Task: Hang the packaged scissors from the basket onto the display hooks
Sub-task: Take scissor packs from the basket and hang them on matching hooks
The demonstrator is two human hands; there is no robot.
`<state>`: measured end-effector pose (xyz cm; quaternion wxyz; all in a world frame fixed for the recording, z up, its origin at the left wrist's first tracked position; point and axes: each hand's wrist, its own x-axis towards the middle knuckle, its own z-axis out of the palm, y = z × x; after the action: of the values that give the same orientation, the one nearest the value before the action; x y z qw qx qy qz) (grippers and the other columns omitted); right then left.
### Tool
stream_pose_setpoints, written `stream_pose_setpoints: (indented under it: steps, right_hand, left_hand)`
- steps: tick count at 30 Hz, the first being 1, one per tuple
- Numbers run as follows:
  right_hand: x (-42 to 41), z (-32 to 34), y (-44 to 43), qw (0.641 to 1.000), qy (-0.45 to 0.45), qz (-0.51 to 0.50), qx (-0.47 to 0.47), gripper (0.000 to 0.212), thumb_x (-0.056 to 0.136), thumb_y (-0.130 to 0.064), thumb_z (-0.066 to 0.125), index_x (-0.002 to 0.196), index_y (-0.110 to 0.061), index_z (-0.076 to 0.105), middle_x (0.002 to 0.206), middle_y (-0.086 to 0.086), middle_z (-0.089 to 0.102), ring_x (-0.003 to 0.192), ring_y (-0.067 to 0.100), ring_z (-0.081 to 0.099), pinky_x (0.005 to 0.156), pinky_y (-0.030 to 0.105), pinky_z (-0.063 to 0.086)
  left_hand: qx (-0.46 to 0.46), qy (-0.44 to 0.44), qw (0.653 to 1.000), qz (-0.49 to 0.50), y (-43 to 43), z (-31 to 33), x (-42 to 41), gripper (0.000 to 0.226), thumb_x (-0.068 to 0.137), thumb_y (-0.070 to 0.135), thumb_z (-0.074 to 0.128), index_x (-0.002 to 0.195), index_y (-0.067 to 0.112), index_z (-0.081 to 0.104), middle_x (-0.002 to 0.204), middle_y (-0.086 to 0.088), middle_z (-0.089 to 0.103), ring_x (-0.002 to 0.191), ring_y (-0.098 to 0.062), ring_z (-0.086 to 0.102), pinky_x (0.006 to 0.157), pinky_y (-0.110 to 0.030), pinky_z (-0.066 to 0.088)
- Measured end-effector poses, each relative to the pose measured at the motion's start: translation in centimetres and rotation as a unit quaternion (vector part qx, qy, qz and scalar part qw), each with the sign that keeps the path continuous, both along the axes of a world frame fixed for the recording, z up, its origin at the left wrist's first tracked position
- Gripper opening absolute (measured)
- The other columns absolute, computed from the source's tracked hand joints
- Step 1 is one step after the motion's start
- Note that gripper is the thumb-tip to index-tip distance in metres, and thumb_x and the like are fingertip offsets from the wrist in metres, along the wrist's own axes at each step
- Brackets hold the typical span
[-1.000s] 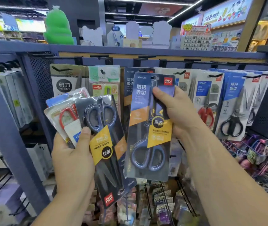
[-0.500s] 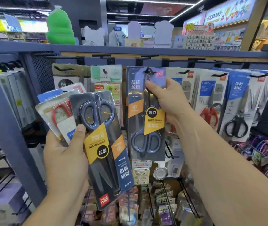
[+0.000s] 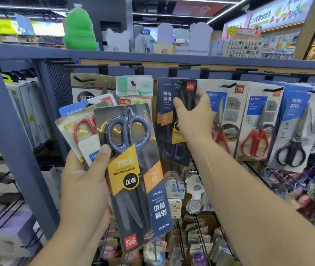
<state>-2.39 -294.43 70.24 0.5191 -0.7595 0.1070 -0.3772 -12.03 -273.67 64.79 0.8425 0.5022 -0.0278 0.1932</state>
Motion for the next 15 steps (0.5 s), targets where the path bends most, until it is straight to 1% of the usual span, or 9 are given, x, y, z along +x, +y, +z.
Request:
stream_pose_setpoints:
  steps: [2, 3, 4, 6, 8, 9, 11, 13, 15]
  right_hand:
    - [-2.7, -0.6, 1.2, 0.998, -0.047, 0.029, -0.038, 0.068, 0.095, -0.047, 0.068, 0.152, -0.022, 0.041, 0.141, -0.007, 0.055, 0.132, 0.011, 0.052, 0.112, 0.036, 0.046]
    - [-4.3, -0.8, 1.8, 0.995, -0.066, 0.049, -0.052, 0.068, 0.096, -0.047, 0.067, 0.154, -0.023, 0.040, 0.147, -0.007, 0.051, 0.138, 0.009, 0.048, 0.116, 0.036, 0.043]
    - [-5.8, -1.1, 2.3, 0.993, -0.073, 0.080, -0.054, 0.063, 0.097, -0.045, 0.068, 0.152, -0.024, 0.044, 0.146, -0.009, 0.052, 0.136, 0.005, 0.050, 0.114, 0.032, 0.043]
    - [-8.4, -1.8, 2.9, 0.982, -0.029, 0.185, -0.037, 0.047, 0.092, -0.043, 0.076, 0.134, -0.028, 0.060, 0.126, -0.010, 0.067, 0.115, 0.002, 0.063, 0.098, 0.028, 0.053]
    - [-10.1, -3.2, 3.2, 0.956, 0.057, 0.280, -0.060, 0.035, 0.083, -0.044, 0.083, 0.111, -0.027, 0.071, 0.102, -0.002, 0.076, 0.092, 0.019, 0.072, 0.083, 0.044, 0.061]
    - [-10.4, -3.9, 3.1, 0.948, 0.077, 0.303, -0.065, 0.030, 0.082, -0.043, 0.082, 0.102, -0.023, 0.072, 0.095, 0.004, 0.077, 0.086, 0.029, 0.073, 0.080, 0.053, 0.061]
    - [-10.2, -5.1, 2.8, 0.946, 0.071, 0.317, -0.021, 0.017, 0.085, -0.037, 0.075, 0.092, -0.021, 0.071, 0.088, 0.010, 0.076, 0.078, 0.038, 0.072, 0.081, 0.063, 0.058]
    - [-10.1, -5.5, 2.4, 0.949, 0.058, 0.311, 0.004, 0.009, 0.090, -0.034, 0.069, 0.090, -0.025, 0.069, 0.085, 0.013, 0.072, 0.075, 0.033, 0.068, 0.081, 0.063, 0.055]
    - [-9.8, -5.8, 2.3, 0.958, 0.041, 0.285, -0.009, 0.010, 0.096, -0.036, 0.064, 0.095, -0.027, 0.066, 0.091, 0.019, 0.069, 0.079, 0.036, 0.065, 0.081, 0.062, 0.054]
  left_hand:
    - [-0.006, 0.002, 1.000, -0.009, 0.1, 0.0, 0.1, 0.014, 0.104, 0.017, 0.059, 0.107, 0.029, 0.065, 0.089, 0.010, 0.078, 0.076, -0.008, 0.074, 0.059, -0.030, 0.062]
    - [-0.006, 0.005, 1.000, -0.013, 0.1, 0.0, 0.1, 0.014, 0.104, 0.018, 0.059, 0.107, 0.030, 0.066, 0.090, 0.010, 0.078, 0.078, -0.008, 0.074, 0.060, -0.030, 0.062]
    - [-0.006, 0.007, 1.000, -0.018, 0.0, 0.1, 0.1, 0.015, 0.104, 0.018, 0.059, 0.107, 0.031, 0.066, 0.093, 0.010, 0.079, 0.081, -0.009, 0.075, 0.062, -0.032, 0.063]
    - [-0.008, 0.006, 1.000, -0.025, -0.2, 0.2, 0.1, 0.016, 0.105, 0.019, 0.059, 0.108, 0.032, 0.067, 0.099, 0.009, 0.079, 0.086, -0.011, 0.075, 0.068, -0.037, 0.062]
    - [-0.012, 0.003, 0.999, -0.030, -0.5, 0.3, 0.2, 0.015, 0.105, 0.018, 0.059, 0.109, 0.030, 0.067, 0.099, 0.006, 0.080, 0.086, -0.014, 0.076, 0.067, -0.038, 0.061]
    - [-0.016, 0.001, 0.999, -0.034, -0.7, 0.4, 0.2, 0.015, 0.105, 0.017, 0.060, 0.109, 0.029, 0.067, 0.097, 0.005, 0.079, 0.083, -0.015, 0.076, 0.064, -0.036, 0.062]
    - [-0.015, -0.006, 0.999, -0.042, -1.3, 0.3, 0.2, 0.014, 0.102, 0.019, 0.062, 0.111, 0.028, 0.067, 0.097, 0.005, 0.080, 0.084, -0.014, 0.076, 0.067, -0.036, 0.063]
    - [0.001, -0.013, 0.999, -0.046, -1.8, 0.3, 0.1, 0.018, 0.096, 0.027, 0.066, 0.114, 0.028, 0.067, 0.102, 0.006, 0.080, 0.093, -0.015, 0.075, 0.082, -0.044, 0.062]
    - [0.020, -0.013, 0.999, -0.048, -2.1, 0.3, 0.0, 0.026, 0.088, 0.035, 0.067, 0.113, 0.029, 0.067, 0.107, 0.007, 0.080, 0.102, -0.015, 0.075, 0.096, -0.049, 0.058]
